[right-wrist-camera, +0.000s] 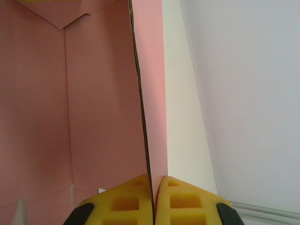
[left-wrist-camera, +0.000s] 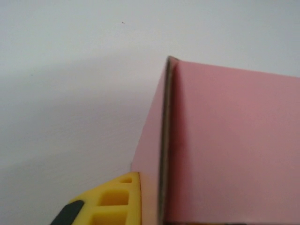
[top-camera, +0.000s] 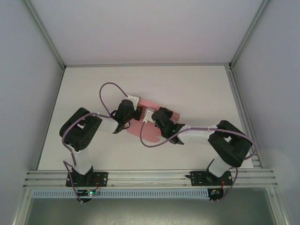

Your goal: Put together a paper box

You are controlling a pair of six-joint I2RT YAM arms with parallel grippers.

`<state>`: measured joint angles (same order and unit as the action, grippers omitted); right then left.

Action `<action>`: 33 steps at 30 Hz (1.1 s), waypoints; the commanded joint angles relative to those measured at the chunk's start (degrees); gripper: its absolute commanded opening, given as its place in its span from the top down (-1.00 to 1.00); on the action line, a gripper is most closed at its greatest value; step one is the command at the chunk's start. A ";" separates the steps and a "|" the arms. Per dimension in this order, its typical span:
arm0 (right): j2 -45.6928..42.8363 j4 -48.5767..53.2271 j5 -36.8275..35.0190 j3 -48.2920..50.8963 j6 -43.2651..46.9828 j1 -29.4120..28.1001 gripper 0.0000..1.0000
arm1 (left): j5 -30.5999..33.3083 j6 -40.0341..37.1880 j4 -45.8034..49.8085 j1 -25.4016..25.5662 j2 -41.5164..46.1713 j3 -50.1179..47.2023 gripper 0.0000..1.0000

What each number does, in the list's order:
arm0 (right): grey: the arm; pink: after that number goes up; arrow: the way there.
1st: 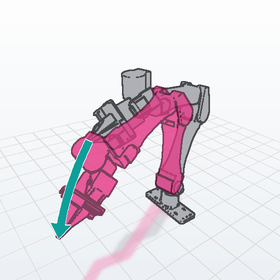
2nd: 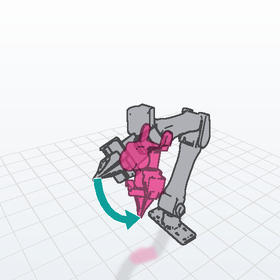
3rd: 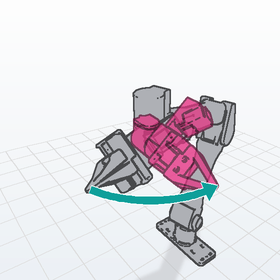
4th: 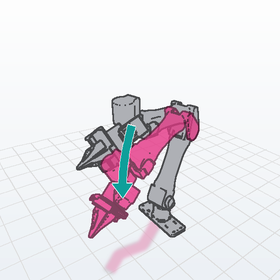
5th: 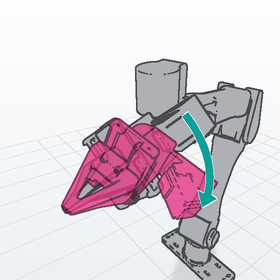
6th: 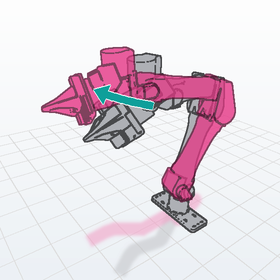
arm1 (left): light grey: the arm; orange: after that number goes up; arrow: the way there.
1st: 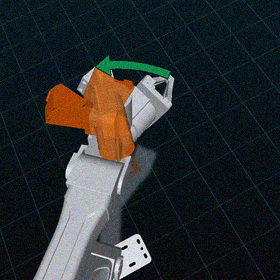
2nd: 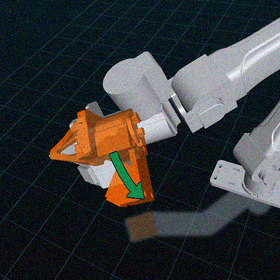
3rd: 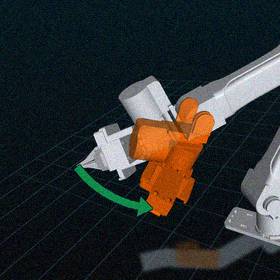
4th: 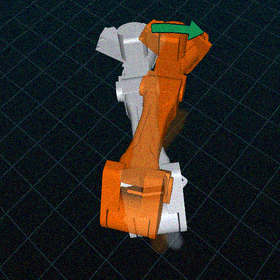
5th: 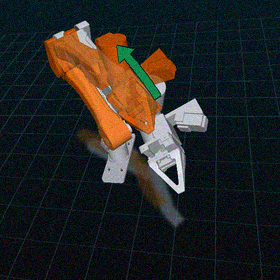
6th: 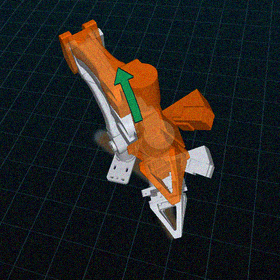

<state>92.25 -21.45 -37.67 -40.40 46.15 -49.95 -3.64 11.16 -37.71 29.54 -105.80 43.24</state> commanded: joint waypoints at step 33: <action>2.50 15.49 16.13 0.00 -9.93 -2.07 1.00 | 49.94 28.03 45.61 8.17 -7.52 23.33 1.00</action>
<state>92.33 -18.04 -36.75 -42.28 38.89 -48.10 27.75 32.99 3.88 39.68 -108.77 65.71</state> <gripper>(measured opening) 0.047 0.088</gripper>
